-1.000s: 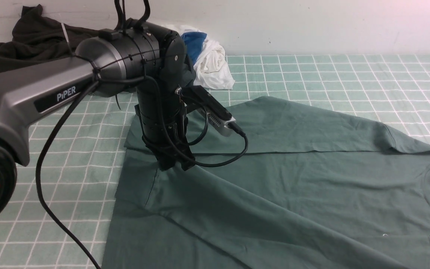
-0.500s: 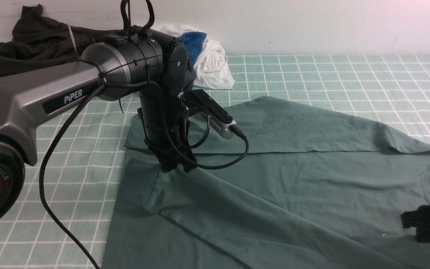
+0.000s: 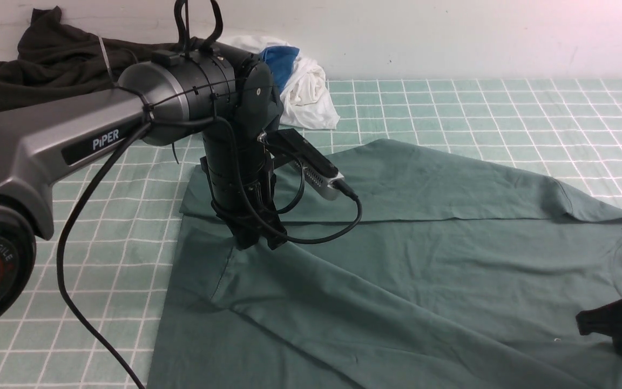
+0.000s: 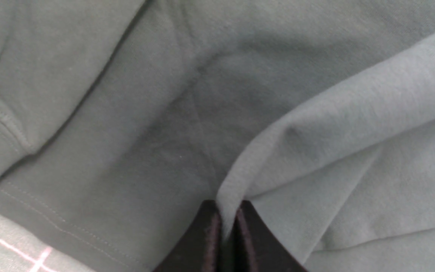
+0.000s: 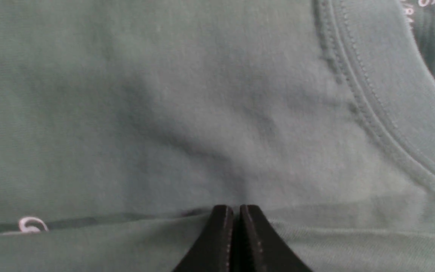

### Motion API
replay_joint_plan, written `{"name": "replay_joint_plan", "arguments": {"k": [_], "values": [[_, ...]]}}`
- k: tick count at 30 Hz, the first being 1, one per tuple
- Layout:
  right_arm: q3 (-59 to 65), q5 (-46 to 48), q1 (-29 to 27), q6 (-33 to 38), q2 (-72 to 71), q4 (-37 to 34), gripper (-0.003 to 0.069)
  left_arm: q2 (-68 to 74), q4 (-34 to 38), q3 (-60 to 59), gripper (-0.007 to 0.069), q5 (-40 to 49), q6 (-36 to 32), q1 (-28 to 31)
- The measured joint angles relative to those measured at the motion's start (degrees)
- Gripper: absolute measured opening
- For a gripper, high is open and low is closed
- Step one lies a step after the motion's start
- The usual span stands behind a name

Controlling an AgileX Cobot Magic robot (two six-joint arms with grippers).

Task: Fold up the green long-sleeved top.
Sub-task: Use the left arm to drag and place the cuff at the centered position on the left edge of the fabric

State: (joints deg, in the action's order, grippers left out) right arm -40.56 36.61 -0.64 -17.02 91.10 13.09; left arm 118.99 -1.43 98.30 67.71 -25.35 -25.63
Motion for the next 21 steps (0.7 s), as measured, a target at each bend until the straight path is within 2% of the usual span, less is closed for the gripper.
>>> {"name": "replay_joint_plan", "arguments": {"k": [8,14,20,21], "values": [[0.1,5.6,0.0,-8.5,-5.4,9.2,-0.0003,0.0,0.3,0.0,0.0018,-0.1,0.0,0.0],[0.1,6.2,0.0,-11.2,-6.7,11.7,-0.0003,0.0,0.4,0.0,0.0022,-3.1,0.6,0.0],[0.2,6.1,0.0,-11.6,-6.7,12.3,0.0044,0.0,0.4,0.0,0.0119,-6.8,2.3,0.0],[0.2,6.1,0.0,-11.6,-6.7,12.4,0.009,0.0,0.3,0.0,0.0187,-7.1,2.9,0.0]]}}
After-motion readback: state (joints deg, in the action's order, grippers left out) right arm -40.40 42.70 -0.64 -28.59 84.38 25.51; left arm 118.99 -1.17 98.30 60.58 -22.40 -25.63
